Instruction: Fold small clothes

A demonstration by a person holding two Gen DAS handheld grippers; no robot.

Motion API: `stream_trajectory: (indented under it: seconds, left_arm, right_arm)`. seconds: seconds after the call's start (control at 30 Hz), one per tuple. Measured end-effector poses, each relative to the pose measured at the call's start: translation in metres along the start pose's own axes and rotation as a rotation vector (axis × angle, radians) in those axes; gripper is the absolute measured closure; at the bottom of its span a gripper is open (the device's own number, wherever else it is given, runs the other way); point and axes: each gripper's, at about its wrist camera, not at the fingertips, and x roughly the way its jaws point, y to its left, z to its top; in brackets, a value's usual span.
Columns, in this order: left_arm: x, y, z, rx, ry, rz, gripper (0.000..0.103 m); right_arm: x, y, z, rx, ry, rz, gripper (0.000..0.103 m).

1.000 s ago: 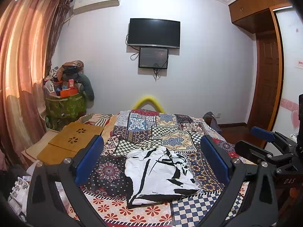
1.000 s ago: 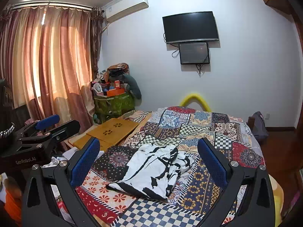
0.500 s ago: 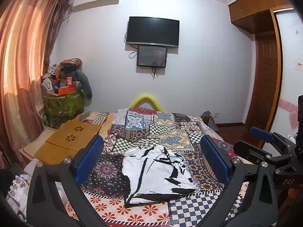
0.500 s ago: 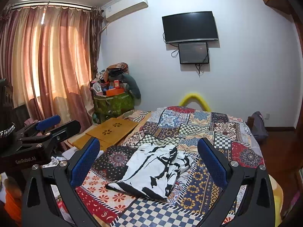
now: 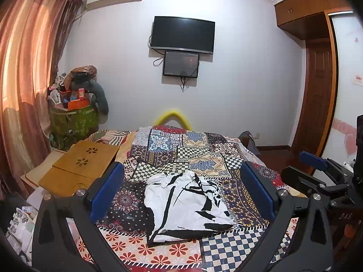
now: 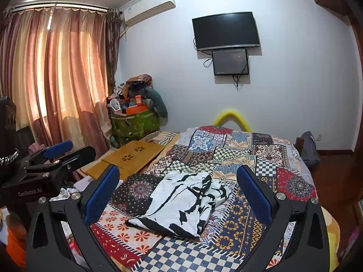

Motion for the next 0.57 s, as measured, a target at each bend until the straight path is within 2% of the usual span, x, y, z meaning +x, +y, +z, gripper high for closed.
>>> stream_trajectory:
  seconds: [0.57]
  left_arm:
    - [0.0048, -0.0021, -0.0035, 0.014, 0.017, -0.015, 0.000]
  right_arm:
    - [0.0042, 0.0018, -0.0019, 0.001, 0.015, -0.005, 0.001]
